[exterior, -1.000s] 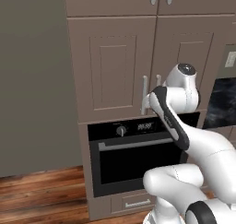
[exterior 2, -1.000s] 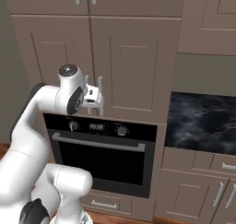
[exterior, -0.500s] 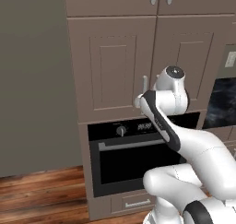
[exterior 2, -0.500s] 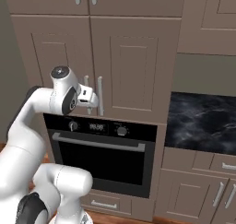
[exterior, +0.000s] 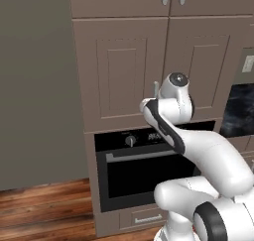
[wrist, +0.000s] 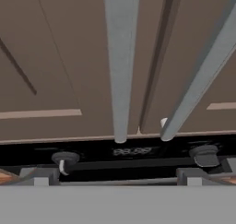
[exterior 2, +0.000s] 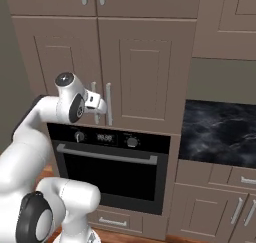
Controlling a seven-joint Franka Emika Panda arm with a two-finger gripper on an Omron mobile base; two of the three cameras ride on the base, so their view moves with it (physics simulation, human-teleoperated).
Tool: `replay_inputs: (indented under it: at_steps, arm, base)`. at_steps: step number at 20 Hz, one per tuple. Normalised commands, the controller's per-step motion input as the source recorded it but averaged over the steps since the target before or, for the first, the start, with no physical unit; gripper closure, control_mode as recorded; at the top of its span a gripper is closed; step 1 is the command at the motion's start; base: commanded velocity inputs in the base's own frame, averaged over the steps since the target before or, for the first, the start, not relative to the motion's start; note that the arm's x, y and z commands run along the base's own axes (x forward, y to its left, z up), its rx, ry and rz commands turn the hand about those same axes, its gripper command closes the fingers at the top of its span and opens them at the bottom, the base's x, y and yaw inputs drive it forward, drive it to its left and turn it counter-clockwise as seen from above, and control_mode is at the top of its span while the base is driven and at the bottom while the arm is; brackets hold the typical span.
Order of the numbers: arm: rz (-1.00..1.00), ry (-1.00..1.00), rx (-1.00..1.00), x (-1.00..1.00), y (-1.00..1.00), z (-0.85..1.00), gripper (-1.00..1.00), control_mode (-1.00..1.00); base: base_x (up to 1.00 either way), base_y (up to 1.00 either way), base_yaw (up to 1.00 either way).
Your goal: Open the cabinet. Pick the spray and place it next to the sink. Then close the cabinet.
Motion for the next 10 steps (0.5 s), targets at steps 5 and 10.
replay_inputs:
  at_steps: [5,10]
  arm:
    - [-0.06,-0.02,0.00,0.20,0.00,-0.11,-1.00,-1.00]
    - [0.00,0.00,0.00,0.00,0.00,-0.25,-1.00,-1.00]
  base:
    - [0.00,0.00,0.00]
    - [0.00,0.00,0.00]
